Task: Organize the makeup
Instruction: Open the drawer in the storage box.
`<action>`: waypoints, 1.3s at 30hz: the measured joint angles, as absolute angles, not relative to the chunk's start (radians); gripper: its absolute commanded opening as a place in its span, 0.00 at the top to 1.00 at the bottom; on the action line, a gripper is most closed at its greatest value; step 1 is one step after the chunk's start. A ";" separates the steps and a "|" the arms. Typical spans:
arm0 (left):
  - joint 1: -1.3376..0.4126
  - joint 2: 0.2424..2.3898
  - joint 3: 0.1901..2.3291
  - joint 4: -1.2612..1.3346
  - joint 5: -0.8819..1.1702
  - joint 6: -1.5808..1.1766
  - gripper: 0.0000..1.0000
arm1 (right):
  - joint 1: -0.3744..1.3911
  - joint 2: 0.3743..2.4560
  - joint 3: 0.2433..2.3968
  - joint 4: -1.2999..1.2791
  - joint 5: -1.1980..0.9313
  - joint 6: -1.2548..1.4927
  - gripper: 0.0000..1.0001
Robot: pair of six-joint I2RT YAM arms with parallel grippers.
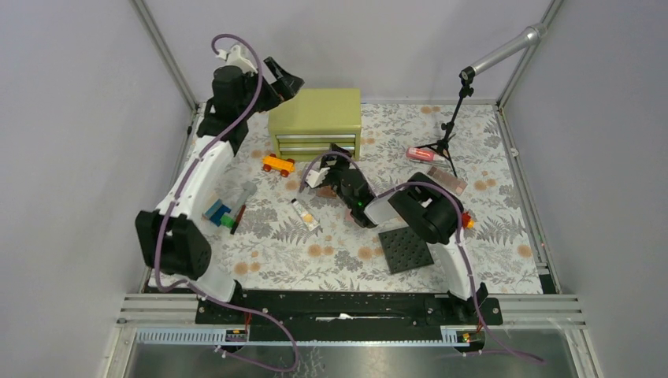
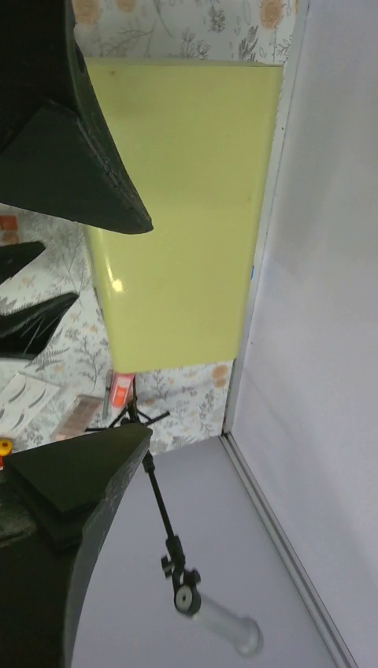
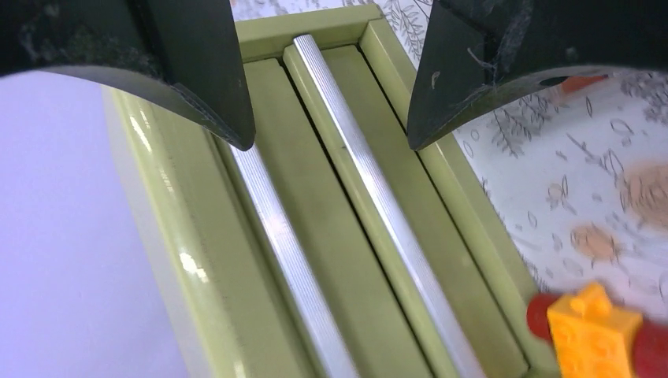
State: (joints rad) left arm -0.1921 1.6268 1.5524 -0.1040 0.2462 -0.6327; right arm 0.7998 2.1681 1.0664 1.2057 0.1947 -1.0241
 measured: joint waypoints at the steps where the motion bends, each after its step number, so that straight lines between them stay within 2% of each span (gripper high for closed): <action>1: -0.195 1.584 1.528 -0.109 0.234 -0.646 0.01 | 0.800 2.186 1.069 1.222 0.200 -1.070 0.24; 7: -0.208 1.435 1.467 -0.196 0.170 -0.639 0.01 | 0.806 2.274 1.078 1.245 0.221 -1.254 0.25; 16: -0.207 1.143 1.237 -0.320 0.130 -0.514 0.01 | 0.822 2.424 1.187 1.385 0.274 -1.465 0.27; 25: -0.207 1.134 1.126 -0.319 0.108 -0.425 0.01 | 0.823 2.481 1.253 1.407 0.300 -1.531 0.31; 39: -0.200 1.134 1.115 -0.293 0.100 -0.388 0.01 | 0.823 2.500 1.308 1.378 0.298 -1.516 0.41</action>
State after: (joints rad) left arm -0.2005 1.1339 1.1152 -0.2932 0.1001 -0.3878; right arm 0.8230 2.5000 1.3075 1.3781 0.2981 -1.5158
